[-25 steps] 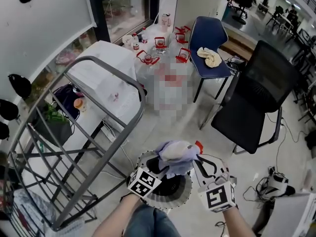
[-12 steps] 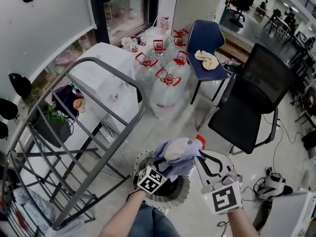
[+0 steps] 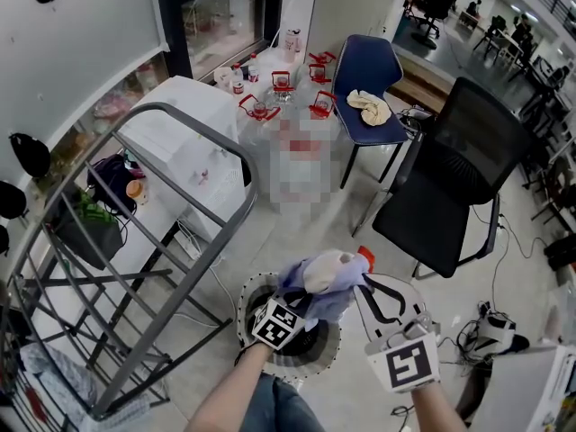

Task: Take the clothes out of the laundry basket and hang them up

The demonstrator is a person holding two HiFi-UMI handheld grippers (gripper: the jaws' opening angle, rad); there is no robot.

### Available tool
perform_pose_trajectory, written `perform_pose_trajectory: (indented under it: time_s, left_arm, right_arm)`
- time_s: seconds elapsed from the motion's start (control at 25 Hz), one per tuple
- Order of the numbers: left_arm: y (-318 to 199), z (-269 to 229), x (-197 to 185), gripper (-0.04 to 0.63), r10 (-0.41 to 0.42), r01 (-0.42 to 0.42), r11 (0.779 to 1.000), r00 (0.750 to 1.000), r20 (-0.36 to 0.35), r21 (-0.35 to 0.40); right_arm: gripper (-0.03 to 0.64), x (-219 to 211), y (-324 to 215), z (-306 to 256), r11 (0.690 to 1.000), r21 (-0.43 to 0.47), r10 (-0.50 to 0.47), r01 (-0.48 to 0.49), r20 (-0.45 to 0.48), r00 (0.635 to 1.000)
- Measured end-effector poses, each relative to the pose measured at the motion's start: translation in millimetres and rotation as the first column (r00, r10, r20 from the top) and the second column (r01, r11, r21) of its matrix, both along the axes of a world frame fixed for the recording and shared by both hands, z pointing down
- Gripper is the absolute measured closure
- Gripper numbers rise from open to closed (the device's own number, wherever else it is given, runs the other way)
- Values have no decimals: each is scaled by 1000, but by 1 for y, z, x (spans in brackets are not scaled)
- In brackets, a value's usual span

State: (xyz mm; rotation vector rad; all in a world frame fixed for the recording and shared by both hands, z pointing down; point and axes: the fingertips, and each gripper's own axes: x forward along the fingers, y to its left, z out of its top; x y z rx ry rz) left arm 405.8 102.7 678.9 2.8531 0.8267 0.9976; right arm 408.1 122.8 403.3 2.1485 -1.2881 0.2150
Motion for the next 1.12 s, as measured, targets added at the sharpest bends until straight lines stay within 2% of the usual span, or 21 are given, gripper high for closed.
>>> perform_pose_trajectory:
  time_s: [0.32, 0.48, 0.6, 0.88, 1.12]
  left_arm:
    - [-31, -14, -4, 577, -100, 101, 995, 994, -34, 18]
    - [-53, -35, -7, 577, -155, 157, 987, 986, -69, 25]
    - [-65, -55, -12, 577, -164, 169, 984, 981, -101, 49]
    - [-85, -137, -23, 577, -197, 217, 974, 954, -228, 65]
    - [-98, -215, -41, 577, -202, 242, 966, 925, -323, 90]
  right_arm:
    - [581, 9, 13, 2, 998, 32, 57, -58, 6, 998]
    - [581, 14, 21, 4, 994, 47, 99, -100, 19, 995]
    - [581, 16, 27, 6, 990, 52, 126, -127, 28, 992]
    - [581, 15, 40, 5, 980, 68, 182, -186, 51, 982]
    - [581, 6, 44, -15, 975, 95, 196, -199, 42, 980]
